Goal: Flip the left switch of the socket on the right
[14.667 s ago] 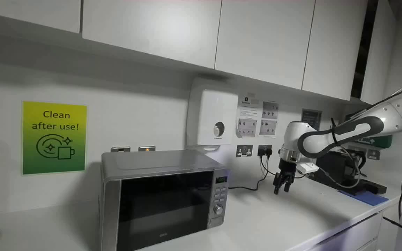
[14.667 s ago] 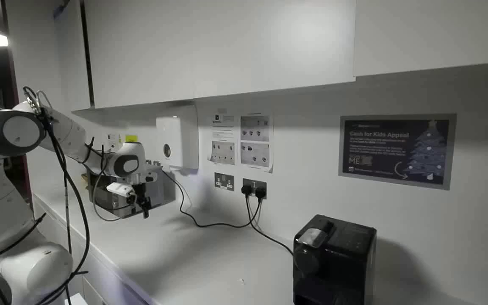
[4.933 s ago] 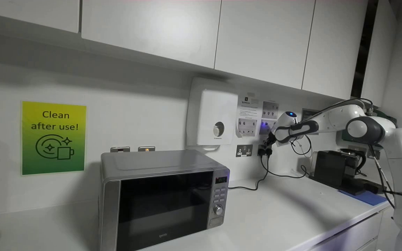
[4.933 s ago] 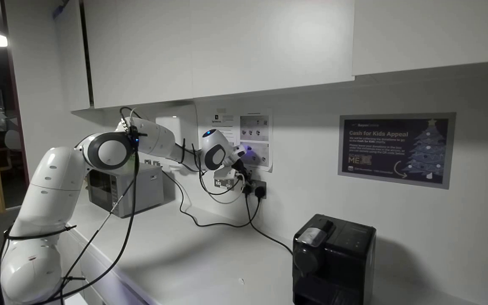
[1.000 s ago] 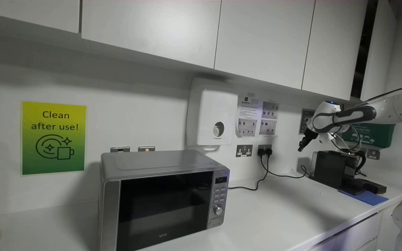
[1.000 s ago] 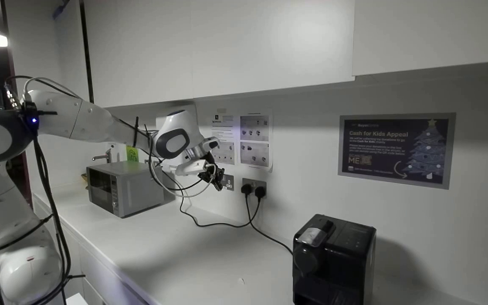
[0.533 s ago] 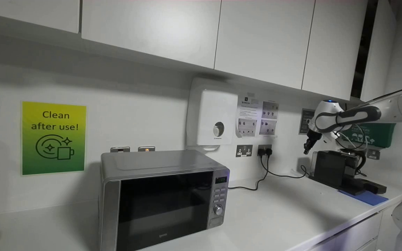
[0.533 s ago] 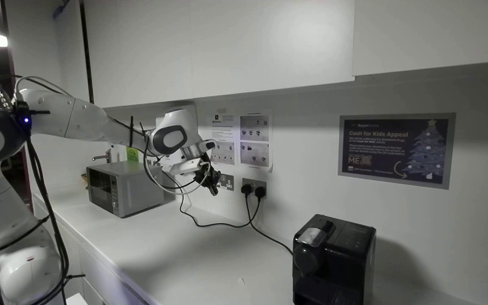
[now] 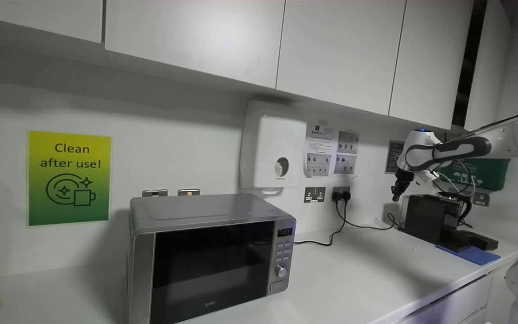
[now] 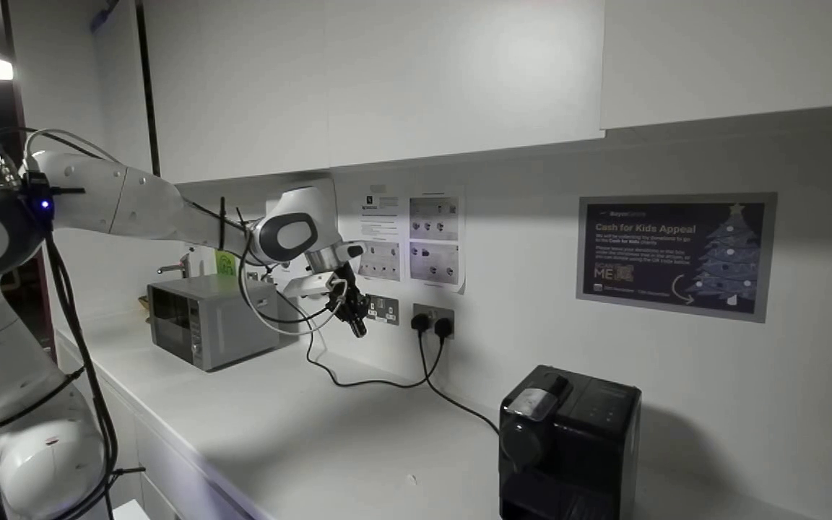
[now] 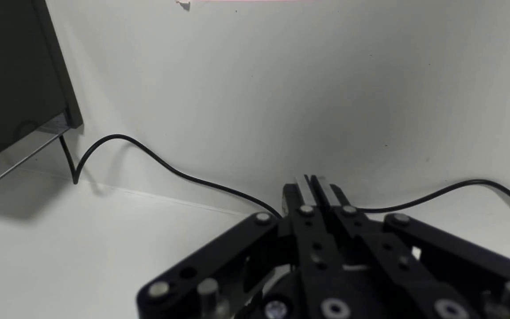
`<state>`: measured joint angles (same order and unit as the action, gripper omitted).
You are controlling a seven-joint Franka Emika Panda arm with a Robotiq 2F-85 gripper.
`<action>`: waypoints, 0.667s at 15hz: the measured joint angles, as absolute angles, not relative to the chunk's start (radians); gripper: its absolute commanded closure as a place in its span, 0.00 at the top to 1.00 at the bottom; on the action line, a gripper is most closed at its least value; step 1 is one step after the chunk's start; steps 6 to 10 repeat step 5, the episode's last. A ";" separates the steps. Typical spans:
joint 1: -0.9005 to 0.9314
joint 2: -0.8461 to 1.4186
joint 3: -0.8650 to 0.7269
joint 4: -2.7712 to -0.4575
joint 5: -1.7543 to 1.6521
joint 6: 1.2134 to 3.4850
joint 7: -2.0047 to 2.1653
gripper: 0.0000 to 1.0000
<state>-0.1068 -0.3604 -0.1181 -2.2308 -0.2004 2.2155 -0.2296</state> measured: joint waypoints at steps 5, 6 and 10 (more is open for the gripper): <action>-0.107 -0.360 -0.117 -2.231 -0.200 2.215 -0.225 0.26; -0.107 -0.360 -0.117 -2.231 -0.200 2.215 -0.225 0.26; -0.107 -0.360 -0.117 -2.231 -0.200 2.215 -0.225 0.26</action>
